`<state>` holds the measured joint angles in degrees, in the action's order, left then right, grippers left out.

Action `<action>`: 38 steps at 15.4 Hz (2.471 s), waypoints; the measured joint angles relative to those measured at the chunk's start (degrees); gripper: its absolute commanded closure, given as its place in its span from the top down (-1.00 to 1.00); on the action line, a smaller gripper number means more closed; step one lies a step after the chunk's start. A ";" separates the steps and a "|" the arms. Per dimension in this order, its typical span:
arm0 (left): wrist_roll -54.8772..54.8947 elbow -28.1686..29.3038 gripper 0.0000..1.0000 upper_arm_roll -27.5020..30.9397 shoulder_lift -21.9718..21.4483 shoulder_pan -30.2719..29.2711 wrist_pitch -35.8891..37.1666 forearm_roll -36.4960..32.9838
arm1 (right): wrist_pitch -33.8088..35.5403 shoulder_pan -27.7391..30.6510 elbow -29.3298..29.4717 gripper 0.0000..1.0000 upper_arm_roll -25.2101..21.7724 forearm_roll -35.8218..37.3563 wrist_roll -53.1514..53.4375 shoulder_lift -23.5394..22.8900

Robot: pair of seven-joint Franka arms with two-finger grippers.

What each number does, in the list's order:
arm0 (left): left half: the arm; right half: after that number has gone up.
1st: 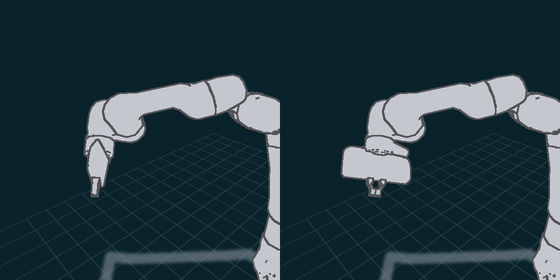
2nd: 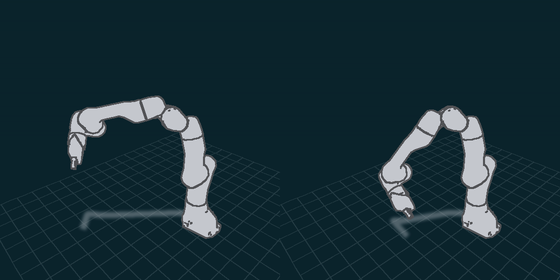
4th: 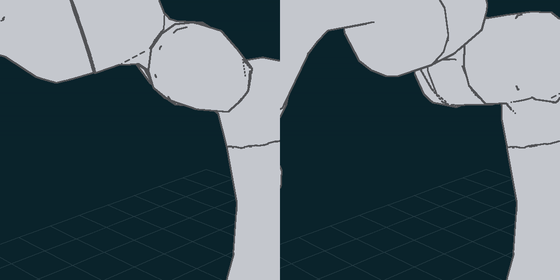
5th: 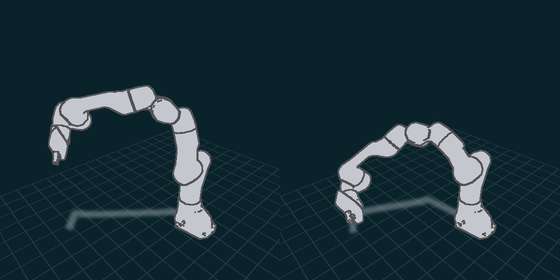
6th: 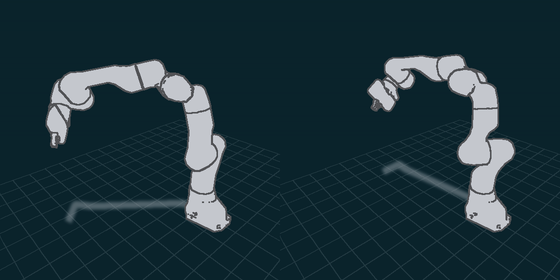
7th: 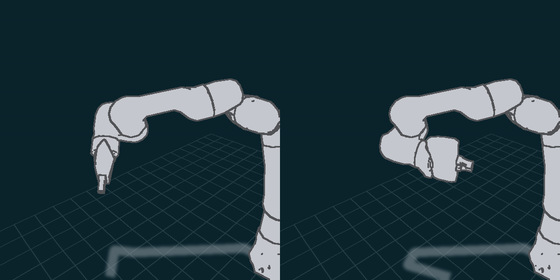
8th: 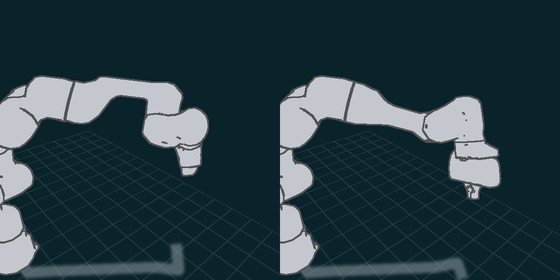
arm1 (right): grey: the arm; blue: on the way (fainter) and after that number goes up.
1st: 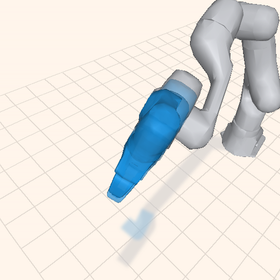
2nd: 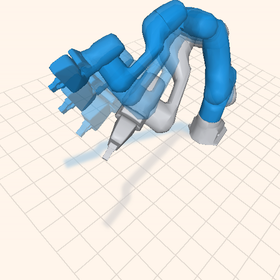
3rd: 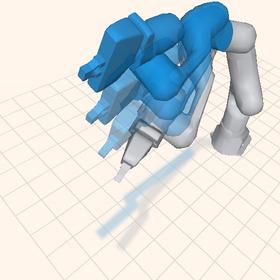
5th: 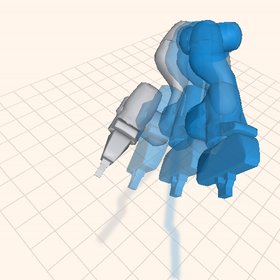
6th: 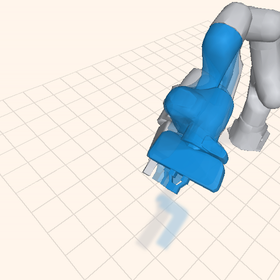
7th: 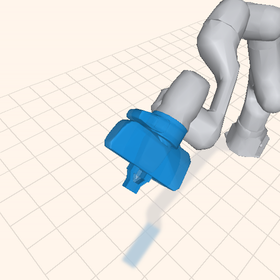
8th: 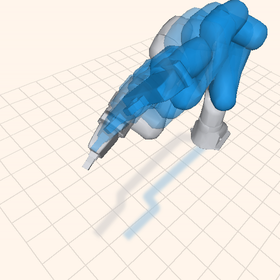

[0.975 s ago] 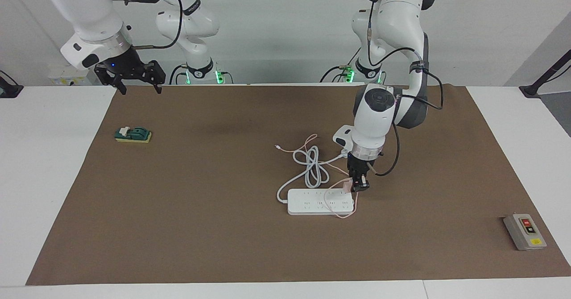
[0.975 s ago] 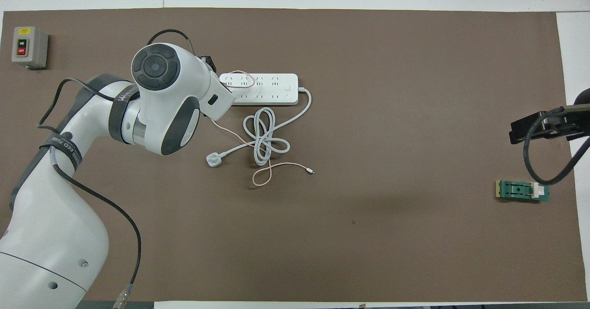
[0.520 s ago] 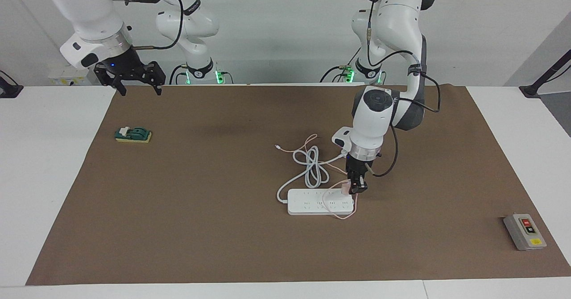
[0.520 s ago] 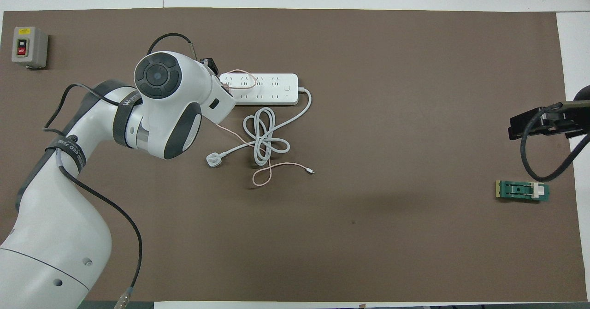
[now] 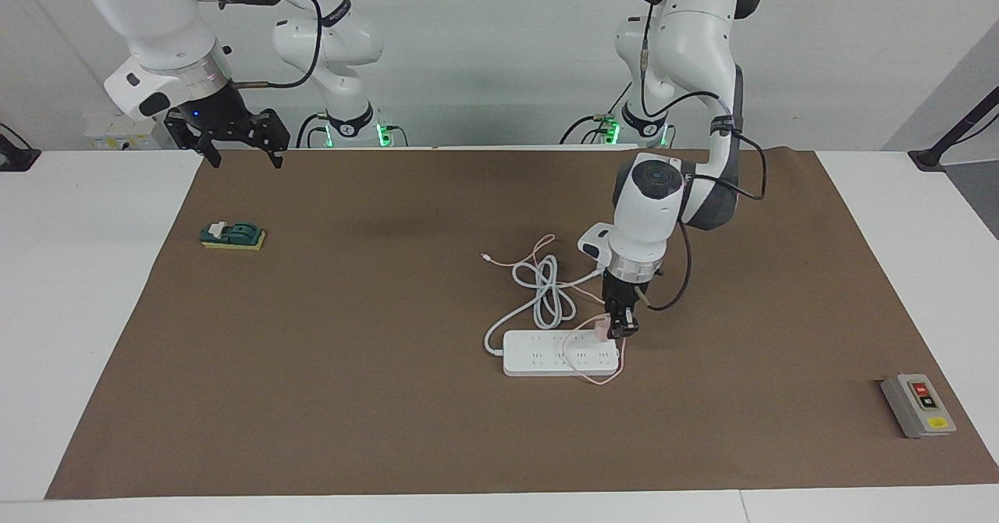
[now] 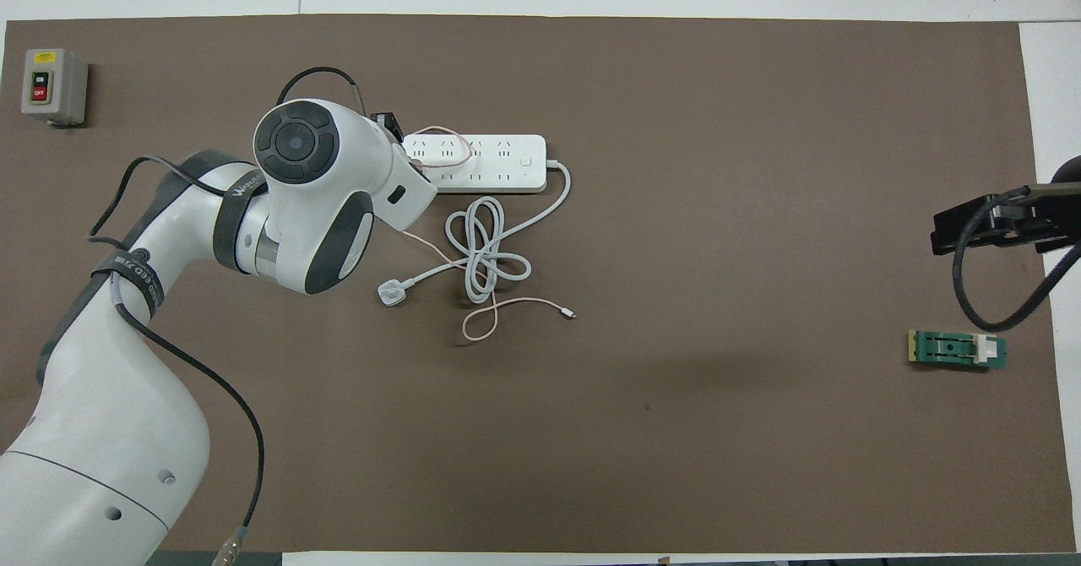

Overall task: Plug charger into power strip
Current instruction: 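Press the charger prongs down into the socket with the left gripper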

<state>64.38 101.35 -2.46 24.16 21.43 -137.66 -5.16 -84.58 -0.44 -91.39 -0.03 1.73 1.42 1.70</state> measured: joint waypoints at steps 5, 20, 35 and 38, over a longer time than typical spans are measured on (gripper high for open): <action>-1.02 0.11 -1.00 -0.15 0.01 0.01 -0.15 0.67 | 0.00 0.00 0.00 1.00 -0.05 0.00 0.00 0.00; -1.31 -1.83 -1.00 -0.06 1.50 0.02 2.04 2.52 | 0.00 0.01 0.00 1.00 -0.13 0.00 0.02 0.00; -0.24 -13.73 -1.00 0.22 7.71 -0.69 15.56 6.77 | 0.00 0.02 0.00 1.00 -0.17 0.00 0.02 0.00; 0.82 -14.83 -1.00 0.22 8.38 -0.68 16.54 6.74 | 0.00 0.02 0.00 1.00 -0.18 0.00 0.02 0.00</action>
<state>65.20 86.52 -2.24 32.54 20.74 -121.12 1.58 -84.58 -0.41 -91.39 -0.21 1.74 1.44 1.70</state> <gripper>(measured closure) 0.709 0.000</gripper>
